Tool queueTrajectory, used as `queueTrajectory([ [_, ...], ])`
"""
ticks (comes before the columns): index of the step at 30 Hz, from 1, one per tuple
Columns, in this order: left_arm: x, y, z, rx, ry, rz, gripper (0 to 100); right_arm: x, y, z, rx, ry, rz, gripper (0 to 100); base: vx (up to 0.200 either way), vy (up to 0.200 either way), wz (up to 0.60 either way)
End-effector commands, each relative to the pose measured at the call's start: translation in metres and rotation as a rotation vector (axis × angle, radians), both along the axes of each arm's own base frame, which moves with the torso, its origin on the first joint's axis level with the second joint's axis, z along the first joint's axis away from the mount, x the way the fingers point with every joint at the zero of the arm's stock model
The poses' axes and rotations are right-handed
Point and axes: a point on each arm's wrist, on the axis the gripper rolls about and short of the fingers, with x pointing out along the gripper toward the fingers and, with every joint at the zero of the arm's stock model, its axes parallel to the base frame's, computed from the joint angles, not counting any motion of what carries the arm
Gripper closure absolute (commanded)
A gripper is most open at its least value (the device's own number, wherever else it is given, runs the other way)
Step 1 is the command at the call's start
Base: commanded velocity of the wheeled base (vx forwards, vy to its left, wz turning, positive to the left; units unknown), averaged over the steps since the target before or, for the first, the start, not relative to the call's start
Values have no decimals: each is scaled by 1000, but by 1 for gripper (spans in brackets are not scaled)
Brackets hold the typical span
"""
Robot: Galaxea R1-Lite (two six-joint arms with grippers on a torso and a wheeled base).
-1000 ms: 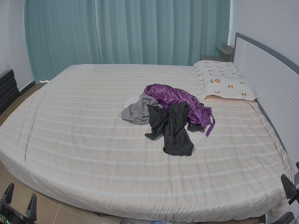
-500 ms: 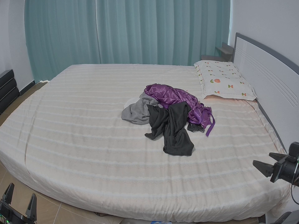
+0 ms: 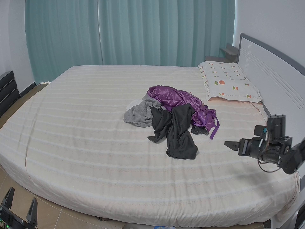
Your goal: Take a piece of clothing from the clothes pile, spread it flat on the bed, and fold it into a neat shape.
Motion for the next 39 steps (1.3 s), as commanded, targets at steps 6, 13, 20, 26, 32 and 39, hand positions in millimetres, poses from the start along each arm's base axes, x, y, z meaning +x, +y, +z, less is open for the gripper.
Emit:
queueTrajectory([
  [6,0,0,-5,0,0,1,0,124,46,-101,94,59,-93,0,0,0,0],
  [13,0,0,-5,0,0,1,0,144,58,-126,99,82,-84,0,0,0,0],
  [20,0,0,-5,0,0,1,0,158,63,-139,124,97,-92,0,0,0,0],
  [26,0,0,-5,0,0,1,0,164,71,-135,172,131,-79,0,0,0,0],
  [32,0,0,-5,0,0,1,0,172,84,-134,204,146,-18,0,0,0,0],
  [39,0,0,-5,0,0,1,0,181,92,-132,253,196,7,0,0,0,0],
])
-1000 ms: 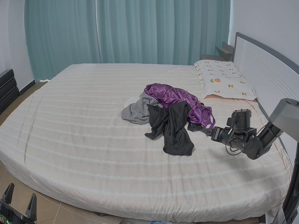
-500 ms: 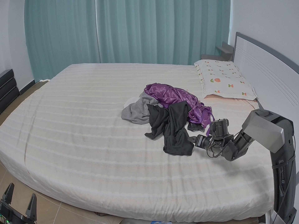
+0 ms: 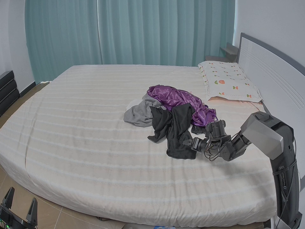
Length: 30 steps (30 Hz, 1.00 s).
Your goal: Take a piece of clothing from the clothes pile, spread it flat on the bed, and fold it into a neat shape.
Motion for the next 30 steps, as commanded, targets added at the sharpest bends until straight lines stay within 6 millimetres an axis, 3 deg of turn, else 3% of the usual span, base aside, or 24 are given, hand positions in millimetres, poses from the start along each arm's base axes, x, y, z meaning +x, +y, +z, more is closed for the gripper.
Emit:
queueTrajectory([
  [1,0,0,-5,0,0,0,0,8,6,3,24,-8,17,0,0,0,0],
  [8,0,0,-5,0,0,0,0,15,17,0,24,-1,22,0,0,0,0],
  [9,0,0,-5,0,0,0,0,15,33,-19,-9,8,15,0,0,0,0],
  [14,0,0,-5,0,0,0,0,18,36,-19,-15,1,1,0,0,0,0],
  [15,0,0,-5,0,0,0,0,18,36,-19,-15,1,1,100,0,0,0],
  [22,0,0,-5,0,0,0,0,19,33,-12,2,-4,-16,100,0,0,0],
  [25,0,0,-5,0,0,0,0,16,31,4,54,-7,-50,100,0,0,0],
  [30,0,0,-5,0,0,0,0,-6,28,35,122,27,-53,100,0,0,0],
])
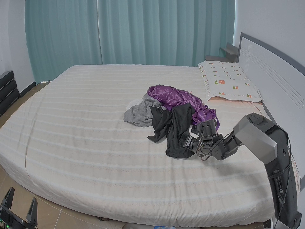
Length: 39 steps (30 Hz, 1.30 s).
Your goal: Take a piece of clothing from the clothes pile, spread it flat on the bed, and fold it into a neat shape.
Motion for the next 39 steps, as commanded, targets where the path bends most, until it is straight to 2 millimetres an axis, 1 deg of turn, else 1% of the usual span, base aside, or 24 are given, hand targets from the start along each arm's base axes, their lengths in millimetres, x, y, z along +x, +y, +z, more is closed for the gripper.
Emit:
queueTrajectory([
  [1,0,0,-5,-1,-1,0,0,-22,-3,43,63,-1,16,100,0,0,0],
  [2,0,0,-5,-1,-1,0,0,-24,-4,45,65,0,17,100,0,0,0],
  [4,0,0,-5,-1,-1,0,0,-38,-9,62,84,0,27,100,0,0,0],
  [5,0,0,-5,-1,-1,0,0,-41,-10,65,90,-5,26,100,0,0,0],
  [6,0,0,-5,-1,-1,0,0,-51,-14,76,116,-26,21,100,0,0,0],
  [7,0,0,-5,-1,-1,0,0,-54,-16,80,125,-35,20,100,0,0,0],
  [8,0,0,-5,-1,-1,0,0,-67,-19,93,153,-70,18,100,0,0,0],
  [9,0,0,-5,-1,-1,0,0,-76,-21,101,173,-93,20,100,0,0,0],
  [15,0,0,-5,-1,-1,0,0,-127,-18,139,241,-198,94,100,0,0,0],
  [17,0,0,-5,-1,-1,0,0,-139,-17,152,256,-227,113,100,0,0,0],
  [19,0,0,-5,-1,-1,0,0,-153,-18,170,274,-270,129,100,0,0,0],
  [22,0,0,-5,2,-1,-1,0,-167,-19,191,299,-322,149,100,0,0,0],
  [23,0,0,-5,1,-1,-1,0,-178,-20,202,312,-349,165,100,0,0,0],
  [24,0,0,-5,-2,-1,-1,0,-185,-20,210,322,-368,176,100,0,0,0],
  [25,0,0,-5,-2,-1,-1,0,-185,-20,210,322,-368,176,100,0,0,0],
  [26,0,0,-5,1,-1,-1,0,-196,-21,223,341,-403,195,100,0,0,0],
  [29,0,0,-5,2,-1,-4,0,-213,-19,243,377,-459,230,100,0,0,0],
  [32,0,0,-5,1,-1,-4,0,-227,-17,256,409,-494,266,100,0,0,0],
  [33,0,0,-5,1,-1,-4,0,-228,-17,257,411,-496,270,100,0,0,0],
  [34,0,0,-5,4,-2,-4,0,-234,-15,258,414,-499,284,100,0,0,0],
  [39,0,0,-5,2,-1,-3,0,-239,-18,266,408,-543,290,100,0,0,0],
])
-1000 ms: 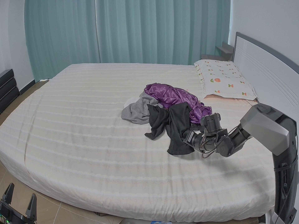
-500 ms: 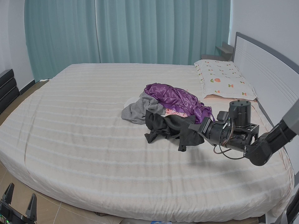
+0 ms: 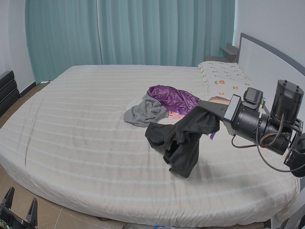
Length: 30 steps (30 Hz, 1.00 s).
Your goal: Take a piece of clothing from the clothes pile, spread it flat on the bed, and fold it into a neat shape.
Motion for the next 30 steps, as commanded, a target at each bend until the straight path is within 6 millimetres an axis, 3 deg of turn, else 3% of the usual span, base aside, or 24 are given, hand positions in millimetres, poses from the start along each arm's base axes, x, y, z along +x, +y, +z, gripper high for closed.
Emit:
queueTrajectory([
  [1,0,0,-5,5,-1,-1,0,-15,-7,20,33,-73,9,100,0,0,0],
  [5,-1,0,0,8,-35,-13,0,-18,-9,28,28,-117,12,100,0,0,0],
  [7,-9,0,31,-31,-171,-18,0,-18,-9,29,30,-128,12,100,0,0,0],
  [8,-13,0,75,-85,-258,-31,0,-18,-9,32,31,-136,11,100,0,0,0],
  [11,5,-1,93,-65,-139,-43,0,-18,-7,36,34,-152,18,100,0,0,0],
  [16,20,-3,93,-29,-46,-165,0,-23,-5,39,37,-165,33,100,0,0,0],
  [17,40,-6,90,-39,75,-259,0,-26,-6,38,33,-164,38,100,0,0,0],
  [30,102,-15,64,-57,465,-417,0,-19,-3,29,8,-144,33,100,0,0,0],
])
